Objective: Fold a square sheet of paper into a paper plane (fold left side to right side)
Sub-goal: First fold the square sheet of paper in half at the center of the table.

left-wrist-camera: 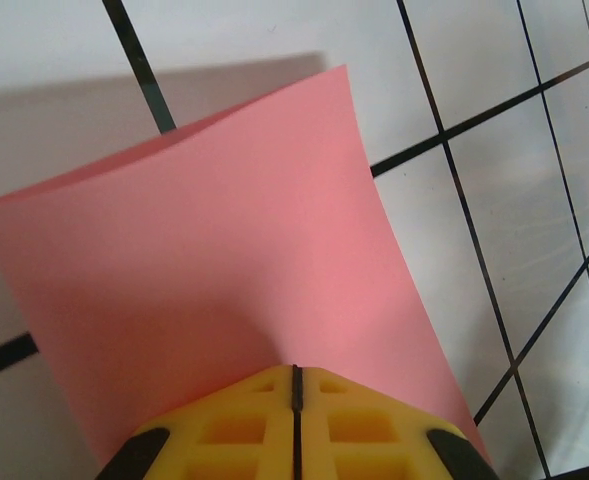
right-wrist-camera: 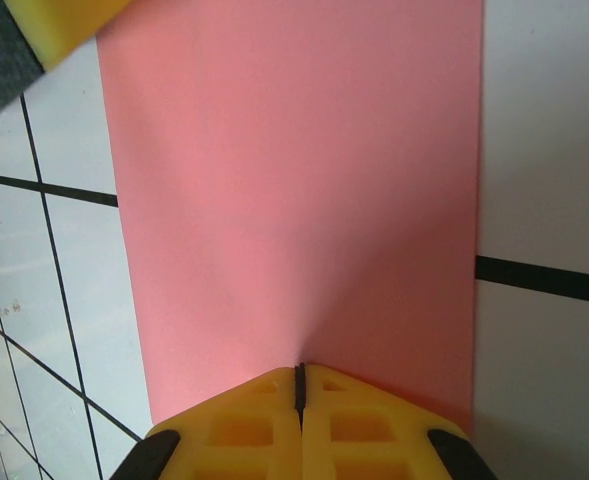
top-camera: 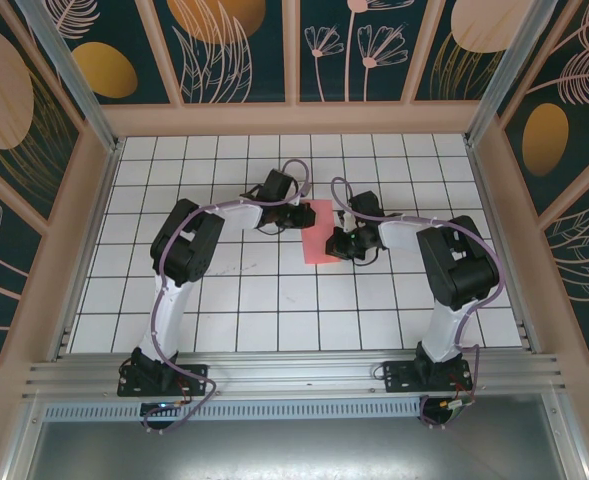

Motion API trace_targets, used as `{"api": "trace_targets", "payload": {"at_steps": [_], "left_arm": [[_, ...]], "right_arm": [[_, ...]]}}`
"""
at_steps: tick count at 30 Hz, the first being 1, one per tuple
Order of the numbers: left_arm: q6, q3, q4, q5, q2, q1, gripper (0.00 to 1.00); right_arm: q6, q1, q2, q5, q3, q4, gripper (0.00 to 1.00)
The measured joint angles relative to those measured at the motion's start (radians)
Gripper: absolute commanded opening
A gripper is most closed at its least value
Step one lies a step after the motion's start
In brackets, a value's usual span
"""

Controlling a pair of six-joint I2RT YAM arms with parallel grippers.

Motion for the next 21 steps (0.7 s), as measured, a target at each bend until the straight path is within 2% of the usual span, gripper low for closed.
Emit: {"api": "trace_targets", "payload": {"at_steps": [21], "left_arm": [[0.007,0.236,-0.039,-0.005,0.143,0.106,0.09]], "right_arm": [[-0.024,0.000,0.002,-0.006,0.000,0.004,0.06]]}}
